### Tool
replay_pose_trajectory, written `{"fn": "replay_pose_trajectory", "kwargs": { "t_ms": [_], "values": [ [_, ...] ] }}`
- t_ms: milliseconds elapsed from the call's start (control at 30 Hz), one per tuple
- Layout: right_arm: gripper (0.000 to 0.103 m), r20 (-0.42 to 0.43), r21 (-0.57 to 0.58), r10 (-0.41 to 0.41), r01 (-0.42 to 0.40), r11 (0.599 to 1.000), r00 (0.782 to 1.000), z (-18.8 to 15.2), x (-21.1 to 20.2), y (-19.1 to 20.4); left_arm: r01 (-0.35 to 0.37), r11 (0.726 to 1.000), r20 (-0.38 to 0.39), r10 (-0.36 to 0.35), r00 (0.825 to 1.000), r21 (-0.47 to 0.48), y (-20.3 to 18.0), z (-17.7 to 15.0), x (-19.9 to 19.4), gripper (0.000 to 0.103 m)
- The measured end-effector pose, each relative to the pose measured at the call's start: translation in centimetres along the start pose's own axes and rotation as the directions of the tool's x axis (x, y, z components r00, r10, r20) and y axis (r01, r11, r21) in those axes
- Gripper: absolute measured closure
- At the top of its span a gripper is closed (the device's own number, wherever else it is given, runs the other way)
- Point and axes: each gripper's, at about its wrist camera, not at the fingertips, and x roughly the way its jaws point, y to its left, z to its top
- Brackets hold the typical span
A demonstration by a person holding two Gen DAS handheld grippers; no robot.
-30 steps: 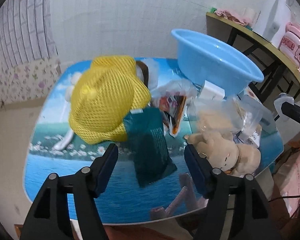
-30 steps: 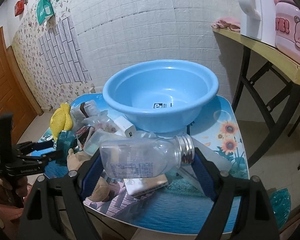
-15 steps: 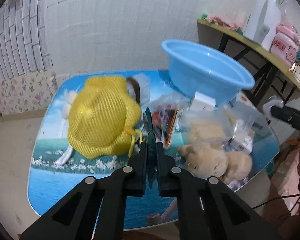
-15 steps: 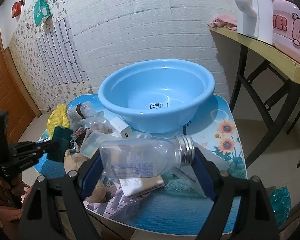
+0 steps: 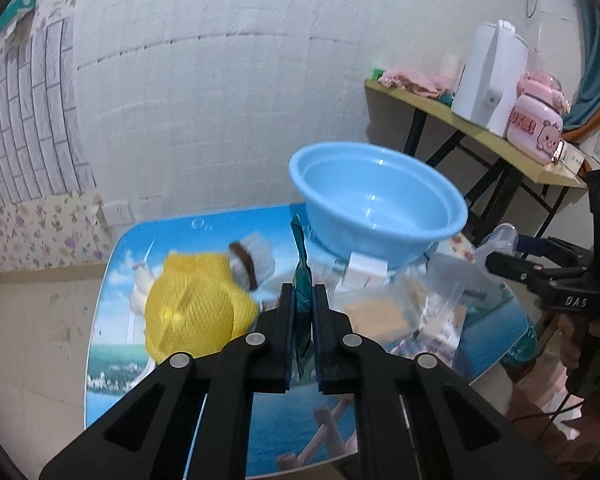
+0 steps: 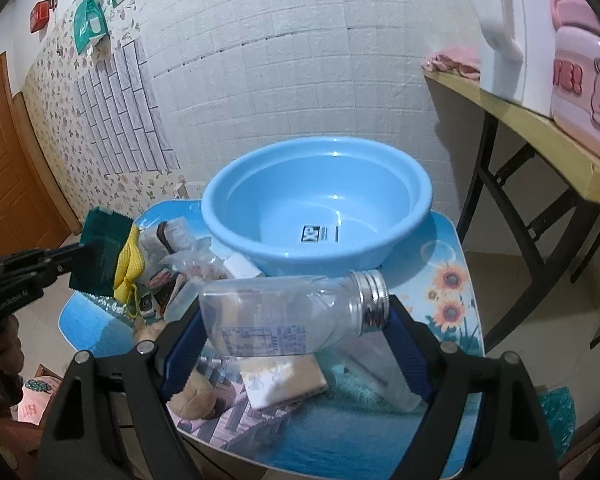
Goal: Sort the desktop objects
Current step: 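Carry the green pouch and glass bottle over the blue basin with both grippers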
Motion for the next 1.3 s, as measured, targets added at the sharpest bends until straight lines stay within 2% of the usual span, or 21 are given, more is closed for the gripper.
{"fn": "replay_pose_trajectory", "kwargs": {
  "t_ms": [167, 367, 700, 1033, 1133, 1267, 1300],
  "values": [
    [0.019, 0.04, -0.011, -0.007, 0.007, 1.0, 0.999, 2.0, -0.1, -0.2, 0.021, 0.999, 0.046, -0.022, 0.999, 0.033, -1.2, 2.6, 0.0, 0.096],
    [0.019, 0.058, -0.001, -0.008, 0.008, 1.0, 0.998, 4.0, 1.3, -0.8, 0.048, 0.996, 0.05, -0.052, 0.997, 0.078, -3.3, 5.3, 2.7, 0.096],
    [0.019, 0.039, 0.04, -0.026, 0.025, 0.999, 0.999, 5.7, 4.9, -2.7, 0.086, 0.989, -0.01, -0.085, 0.996, 0.12, -5.5, 8.2, 9.0, 0.096],
    [0.019, -0.007, 0.045, -0.038, 0.038, 0.998, 0.999, 6.0, 7.9, -3.6, 0.098, 0.987, -0.077, -0.088, 0.993, 0.131, -6.2, 8.3, 12.3, 0.093],
    [0.018, -0.02, 0.044, -0.024, 0.025, 0.999, 1.0, 5.8, 8.4, -3.4, 0.099, 0.987, -0.085, -0.089, 0.992, 0.127, -5.9, 8.0, 12.3, 0.081],
    [0.018, -0.015, 0.04, -0.008, 0.008, 0.999, 1.0, 5.6, 8.6, -3.2, 0.103, 0.988, -0.081, -0.094, 0.992, 0.117, -5.6, 7.8, 11.9, 0.038],
    [0.018, -0.019, 0.04, -0.019, 0.02, 0.999, 1.0, 5.6, 8.6, -3.1, 0.102, 0.988, -0.076, -0.094, 0.993, 0.116, -5.5, 7.8, 11.7, 0.034]
  ]
}}
